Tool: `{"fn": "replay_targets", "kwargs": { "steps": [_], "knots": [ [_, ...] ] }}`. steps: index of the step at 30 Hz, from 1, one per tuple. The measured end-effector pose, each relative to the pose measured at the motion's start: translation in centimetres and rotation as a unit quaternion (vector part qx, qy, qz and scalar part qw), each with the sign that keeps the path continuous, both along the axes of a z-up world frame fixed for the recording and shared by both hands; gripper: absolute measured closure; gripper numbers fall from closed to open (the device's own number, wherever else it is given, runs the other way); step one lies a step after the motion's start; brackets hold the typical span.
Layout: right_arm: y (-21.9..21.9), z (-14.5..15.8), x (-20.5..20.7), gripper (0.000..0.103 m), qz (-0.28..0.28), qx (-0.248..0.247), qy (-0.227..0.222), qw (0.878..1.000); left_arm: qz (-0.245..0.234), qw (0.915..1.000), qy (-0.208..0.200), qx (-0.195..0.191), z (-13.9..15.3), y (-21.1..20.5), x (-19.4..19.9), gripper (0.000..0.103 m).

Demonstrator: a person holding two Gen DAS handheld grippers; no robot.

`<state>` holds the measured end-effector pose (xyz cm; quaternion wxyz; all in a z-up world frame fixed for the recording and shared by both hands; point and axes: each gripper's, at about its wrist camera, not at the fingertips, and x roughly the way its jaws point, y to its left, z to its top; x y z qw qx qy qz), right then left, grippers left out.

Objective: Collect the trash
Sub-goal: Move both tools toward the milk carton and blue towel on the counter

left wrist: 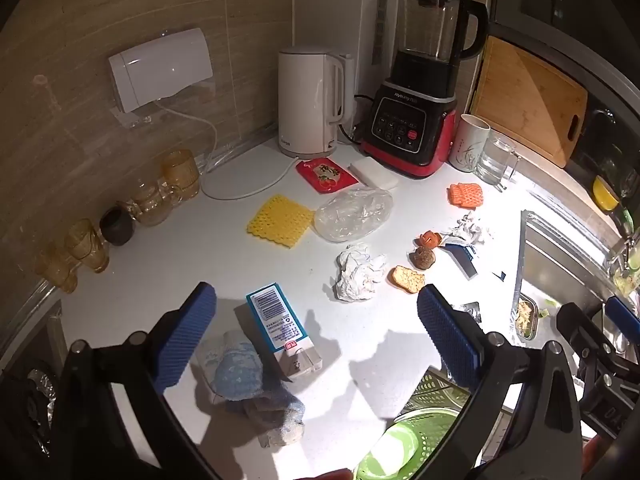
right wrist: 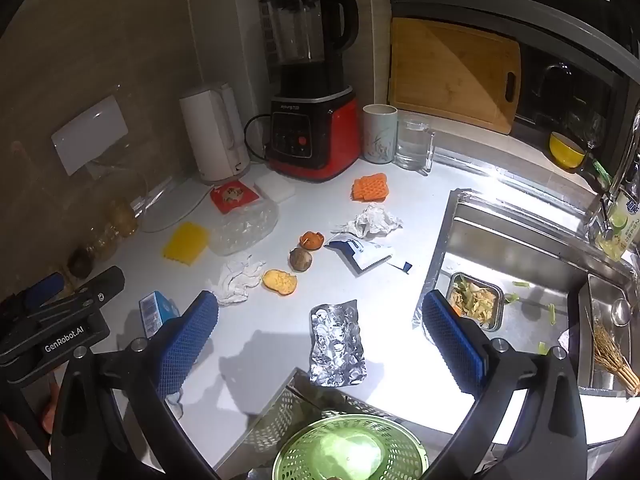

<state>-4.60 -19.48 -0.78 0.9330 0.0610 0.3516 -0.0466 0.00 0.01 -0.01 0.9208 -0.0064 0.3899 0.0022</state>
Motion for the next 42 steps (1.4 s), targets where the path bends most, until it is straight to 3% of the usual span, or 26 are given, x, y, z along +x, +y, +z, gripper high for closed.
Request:
{"fn": "replay_targets", "kwargs": {
  "steps": [42],
  "knots": [
    [-0.3,-0.6,0.5,0.002,0.001,-0.007,0.01,1.0,-0.005,0.9998,0.021,-0.002,-1.0,0.4,0.2,0.006]
  ]
}}
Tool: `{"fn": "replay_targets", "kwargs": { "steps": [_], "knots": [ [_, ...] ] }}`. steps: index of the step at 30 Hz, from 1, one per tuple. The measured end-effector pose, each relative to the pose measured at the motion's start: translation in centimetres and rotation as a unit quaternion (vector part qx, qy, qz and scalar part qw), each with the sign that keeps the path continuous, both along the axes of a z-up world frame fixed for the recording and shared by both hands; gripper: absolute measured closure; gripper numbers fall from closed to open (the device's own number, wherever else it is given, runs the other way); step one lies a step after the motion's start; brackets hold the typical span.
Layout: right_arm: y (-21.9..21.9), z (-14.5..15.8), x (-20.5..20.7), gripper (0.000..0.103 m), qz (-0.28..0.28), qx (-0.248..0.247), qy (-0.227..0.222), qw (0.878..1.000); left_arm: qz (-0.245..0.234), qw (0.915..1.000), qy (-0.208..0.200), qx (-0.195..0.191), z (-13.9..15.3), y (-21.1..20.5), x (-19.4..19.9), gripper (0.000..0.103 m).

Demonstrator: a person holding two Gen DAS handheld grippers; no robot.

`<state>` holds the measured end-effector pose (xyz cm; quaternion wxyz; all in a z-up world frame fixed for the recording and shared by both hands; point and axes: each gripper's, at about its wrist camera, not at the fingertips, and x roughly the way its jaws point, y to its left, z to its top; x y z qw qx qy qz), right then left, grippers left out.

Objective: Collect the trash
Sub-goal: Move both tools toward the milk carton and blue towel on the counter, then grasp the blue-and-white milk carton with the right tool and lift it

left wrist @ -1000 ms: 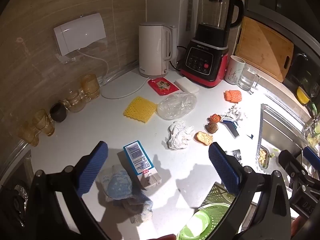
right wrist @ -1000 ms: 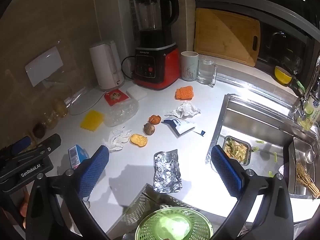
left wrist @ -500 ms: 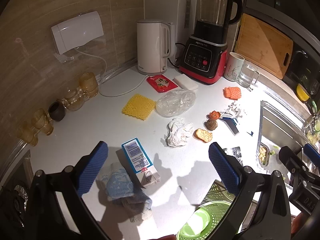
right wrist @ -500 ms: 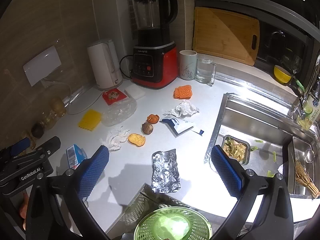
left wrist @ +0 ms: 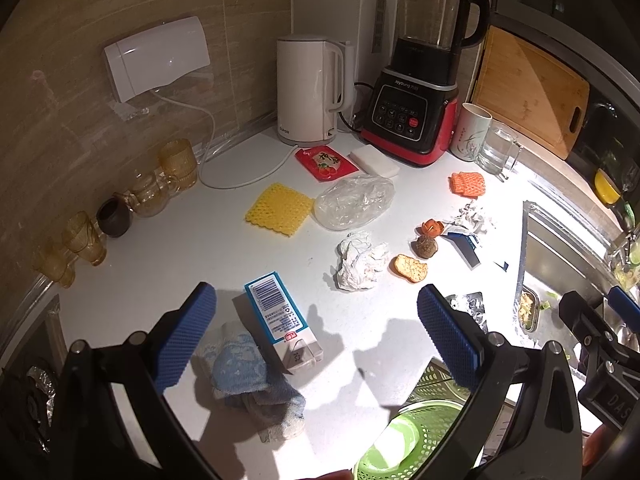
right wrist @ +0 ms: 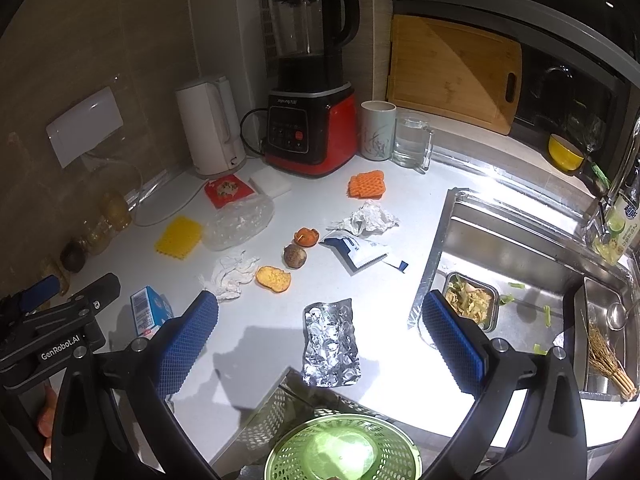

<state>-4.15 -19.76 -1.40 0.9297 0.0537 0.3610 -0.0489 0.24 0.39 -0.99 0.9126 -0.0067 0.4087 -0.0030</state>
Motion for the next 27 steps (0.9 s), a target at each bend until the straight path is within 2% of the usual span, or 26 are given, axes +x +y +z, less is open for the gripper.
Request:
{"fn": "replay_targets", "kwargs": {
  "steps": [8,21,27],
  "knots": [
    [0.5,-0.4,0.5,0.002,0.018,-0.004,0.008,1.0,0.017,0.9998,0.011,0.001,-0.8,0.7,-0.3,0.006],
    [2.4,-2.8,1.8,0.002,0.087,0.001,0.034,0.996,0.086,0.9954,0.041,0.004,-3.4,3.0,-2.0,0.006],
    [3.0,-3.5,2.7,0.002,0.117,-0.001,0.04,0.992,0.099,0.9944,0.035,-0.002,-4.7,3.7,-3.3,0.006]
  ]
}}
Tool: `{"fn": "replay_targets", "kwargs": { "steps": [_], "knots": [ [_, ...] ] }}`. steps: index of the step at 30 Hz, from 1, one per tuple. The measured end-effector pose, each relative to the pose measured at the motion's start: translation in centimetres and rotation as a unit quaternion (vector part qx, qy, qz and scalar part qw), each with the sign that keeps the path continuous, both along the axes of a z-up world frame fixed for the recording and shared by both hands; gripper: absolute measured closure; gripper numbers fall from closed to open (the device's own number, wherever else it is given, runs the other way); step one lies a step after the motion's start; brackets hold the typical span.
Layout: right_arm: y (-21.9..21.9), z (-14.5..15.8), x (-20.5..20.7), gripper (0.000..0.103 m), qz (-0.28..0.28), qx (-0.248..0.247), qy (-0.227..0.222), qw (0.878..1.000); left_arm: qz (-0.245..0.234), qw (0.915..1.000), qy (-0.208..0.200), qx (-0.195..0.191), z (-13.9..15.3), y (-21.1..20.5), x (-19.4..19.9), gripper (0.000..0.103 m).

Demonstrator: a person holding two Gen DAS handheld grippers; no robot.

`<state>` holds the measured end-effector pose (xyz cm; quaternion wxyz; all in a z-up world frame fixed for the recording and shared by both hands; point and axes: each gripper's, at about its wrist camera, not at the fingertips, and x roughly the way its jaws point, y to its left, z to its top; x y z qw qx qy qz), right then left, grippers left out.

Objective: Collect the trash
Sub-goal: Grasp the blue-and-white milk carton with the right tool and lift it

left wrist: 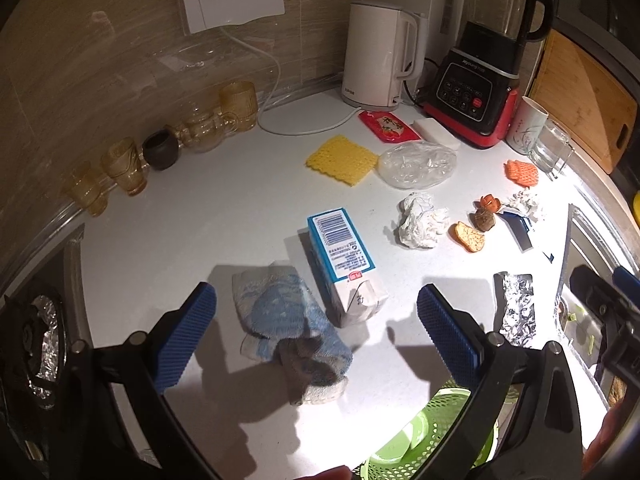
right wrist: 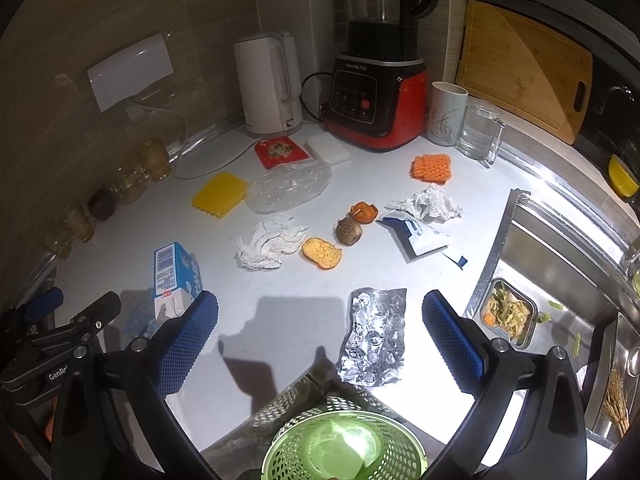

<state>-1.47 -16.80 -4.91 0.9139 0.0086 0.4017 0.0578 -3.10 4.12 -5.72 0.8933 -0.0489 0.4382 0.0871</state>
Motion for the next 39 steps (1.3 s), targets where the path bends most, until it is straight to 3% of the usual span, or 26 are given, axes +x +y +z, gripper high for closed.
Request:
{"fn": "replay_targets", "kwargs": {
  "steps": [8,17,25,28,30,32,39],
  "knots": [
    [1.8,-2.8,2.7,0.002,0.049,0.005,0.018,0.999,0.01,0.9999,0.006,-0.01,-3.7,1.4,-2.0,0.006],
    [9.8,-6.8,6.7,0.007,0.141,-0.01,0.047,0.989,0.015,0.9992,0.032,-0.021,-8.4,3.3,-2.6,0.006],
    [16.1,-9.5,8.4,0.008,0.189,-0.03,0.073,0.979,0.005,0.9989,0.039,-0.026,-9.8,3.9,-2.1,0.006],
    [16.4,-9.5,8.6,0.026,0.197,-0.01,0.077,0.977,0.0,0.9986,0.04,-0.034,-9.9,4.2,-1.6,0.007],
    [16.2,-8.9,8.7,0.054,0.199,0.005,0.076,0.977,-0.005,0.9985,0.038,-0.04,-9.9,4.2,-1.3,0.007],
    [16.2,-8.6,9.1,0.064,0.199,0.013,0.083,0.976,-0.012,0.9983,0.036,-0.045,-9.9,4.1,-0.9,0.007],
    [16.8,-8.6,9.4,0.063,0.19,0.001,0.083,0.978,-0.036,0.9975,0.038,-0.047,-10.1,4.0,0.5,0.007]
  ]
}}
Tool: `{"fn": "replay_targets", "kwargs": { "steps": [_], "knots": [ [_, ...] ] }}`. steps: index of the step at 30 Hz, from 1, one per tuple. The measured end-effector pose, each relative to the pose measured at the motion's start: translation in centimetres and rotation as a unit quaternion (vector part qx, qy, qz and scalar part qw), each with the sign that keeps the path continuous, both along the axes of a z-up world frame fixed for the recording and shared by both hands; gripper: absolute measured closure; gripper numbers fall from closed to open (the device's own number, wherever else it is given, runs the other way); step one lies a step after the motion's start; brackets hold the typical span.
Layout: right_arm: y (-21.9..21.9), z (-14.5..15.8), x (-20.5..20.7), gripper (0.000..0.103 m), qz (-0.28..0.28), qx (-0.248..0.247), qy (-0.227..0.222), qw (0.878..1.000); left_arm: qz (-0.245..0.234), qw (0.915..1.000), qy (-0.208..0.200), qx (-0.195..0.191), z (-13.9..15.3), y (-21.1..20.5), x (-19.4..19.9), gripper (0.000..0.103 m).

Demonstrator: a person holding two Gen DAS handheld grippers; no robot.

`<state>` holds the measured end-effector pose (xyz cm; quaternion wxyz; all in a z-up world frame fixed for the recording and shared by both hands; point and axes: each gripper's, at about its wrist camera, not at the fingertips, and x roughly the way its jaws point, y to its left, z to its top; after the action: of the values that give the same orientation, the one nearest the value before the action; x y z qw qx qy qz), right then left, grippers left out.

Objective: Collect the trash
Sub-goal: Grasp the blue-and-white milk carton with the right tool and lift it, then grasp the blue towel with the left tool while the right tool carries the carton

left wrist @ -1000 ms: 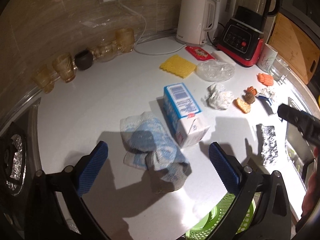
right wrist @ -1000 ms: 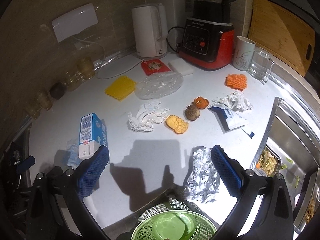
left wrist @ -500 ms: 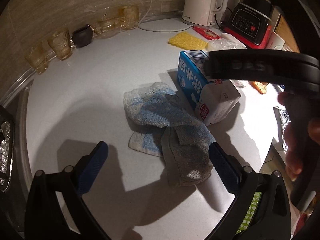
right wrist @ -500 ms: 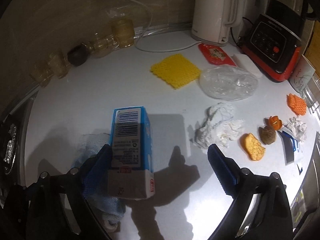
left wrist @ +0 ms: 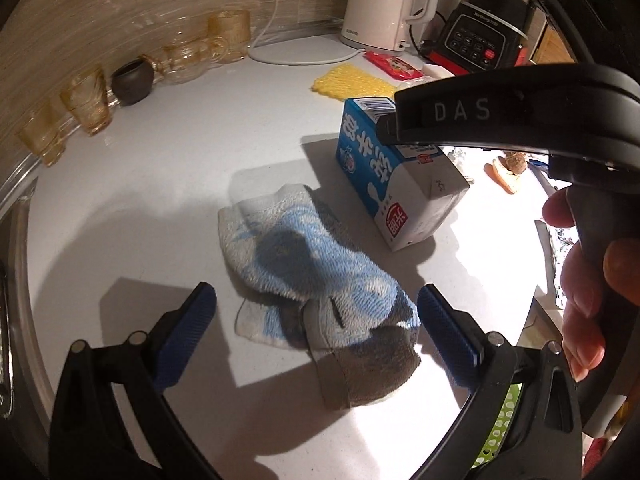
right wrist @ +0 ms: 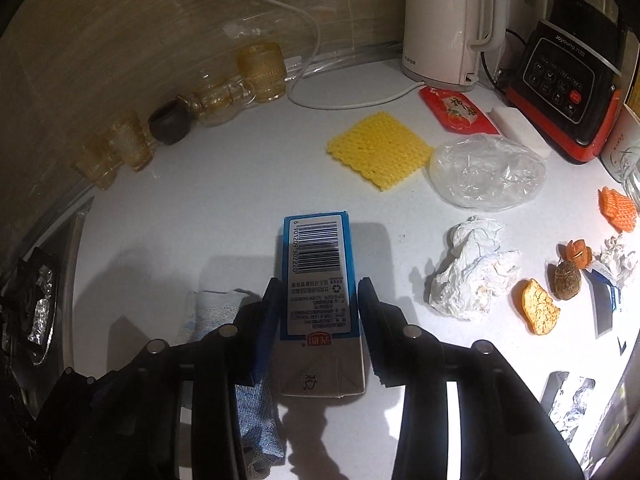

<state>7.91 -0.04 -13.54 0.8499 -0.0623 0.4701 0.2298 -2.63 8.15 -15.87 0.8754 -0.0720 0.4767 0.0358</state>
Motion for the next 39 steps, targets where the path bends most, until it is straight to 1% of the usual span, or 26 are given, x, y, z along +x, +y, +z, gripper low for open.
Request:
{"fn": "replay_targets", "kwargs": {
  "steps": [1,2,3,5,7,10,13,14,15,16,19,22,24,26,27,28,29,31,32,35,39],
  "knots": [
    [0.0,0.0,-0.1,0.062,-0.004,-0.003,-0.004,1.0,-0.002,1.0,0.0,0.0,0.0,0.0,0.1,0.007],
    [0.1,0.0,0.0,0.054,-0.008,-0.01,-0.005,1.0,-0.003,1.0,0.0,-0.001,-0.1,0.1,0.2,0.007],
    [0.1,-0.1,-0.1,0.043,-0.012,-0.016,-0.008,1.0,-0.007,1.0,-0.001,-0.005,-0.1,0.2,0.3,0.007],
    [0.2,-0.1,0.0,0.034,-0.017,-0.026,-0.015,0.999,-0.011,0.9999,-0.002,-0.009,-0.1,0.2,0.5,0.007],
    [0.2,-0.2,0.1,0.033,-0.018,-0.031,-0.016,0.999,-0.015,0.9998,-0.004,-0.009,-0.2,0.3,0.7,0.007],
    [0.6,-0.8,0.7,0.033,-0.019,-0.04,-0.003,0.999,-0.02,0.9997,-0.003,-0.014,-0.4,0.4,1.1,0.007],
    [1.1,-1.8,1.2,0.033,-0.017,-0.047,0.014,0.999,-0.026,0.9996,0.001,-0.015,-0.8,0.3,1.5,0.007],
    [1.2,-2.2,1.4,0.038,-0.017,-0.049,0.019,0.998,-0.028,0.9995,0.002,-0.013,-1.0,0.3,1.6,0.007],
    [1.2,-2.5,1.5,0.056,-0.018,-0.048,0.023,0.998,-0.029,0.9995,0.002,-0.011,-1.2,0.1,1.6,0.007],
    [1.2,-2.7,1.6,0.061,-0.017,-0.044,0.032,0.998,-0.031,0.9995,0.003,-0.009,-1.3,0.0,1.7,0.007],
    [0.7,-2.6,1.5,0.063,-0.031,-0.044,0.025,0.998,-0.036,0.9993,0.005,-0.004,-1.6,-0.1,2.0,0.007],
    [-0.9,-1.5,0.9,0.063,-0.05,-0.033,0.013,0.998,-0.037,0.9992,0.01,-0.005,-1.9,-0.2,2.5,0.007],
    [-2.8,-0.1,0.1,0.063,-0.071,-0.025,0.0,0.997,-0.038,0.9991,0.014,-0.013,-2.2,-0.2,2.9,0.014],
    [-5.1,1.3,-1.0,0.063,-0.093,-0.015,-0.011,0.995,-0.041,0.9987,0.021,-0.023,-2.4,-0.2,3.4,0.03],
    [-6.4,1.9,-1.7,0.063,-0.106,-0.011,-0.016,0.994,-0.044,0.9984,0.022,-0.027,-2.5,-0.3,3.6,0.035],
    [-7.5,2.4,-2.3,0.063,-0.116,-0.008,-0.018,0.993,-0.046,0.9985,0.017,-0.025,-2.5,-0.3,3.7,0.045],
    [-8.9,2.9,-3.1,0.063,-0.13,-0.006,-0.021,0.991,-0.052,0.9983,0.011,-0.024,-2.5,-0.5,3.7,0.062],
    [-11.5,3.7,-4.9,0.062,-0.161,-0.004,-0.026,0.987,-0.068,0.9973,0.009,-0.028,-2.5,-0.6,4.0,0.077],
    [-12.8,3.9,-6.0,0.062,-0.176,-0.004,-0.027,0.984,-0.074,0.9967,0.007,-0.032,-2.5,-0.6,4.1,0.081],
    [-16.3,4.3,-9.0,0.062,-0.222,0.0,-0.023,0.975,-0.095,0.9948,0.006,-0.036,-2.3,-1.0,4.1,0.086],
    [-19.9,4.5,-13.0,0.062,-0.263,0.0,-0.025,0.964,-0.129,0.991,0.004,-0.032,-1.3,-2.8,3.1,0.087]
  ]
}}
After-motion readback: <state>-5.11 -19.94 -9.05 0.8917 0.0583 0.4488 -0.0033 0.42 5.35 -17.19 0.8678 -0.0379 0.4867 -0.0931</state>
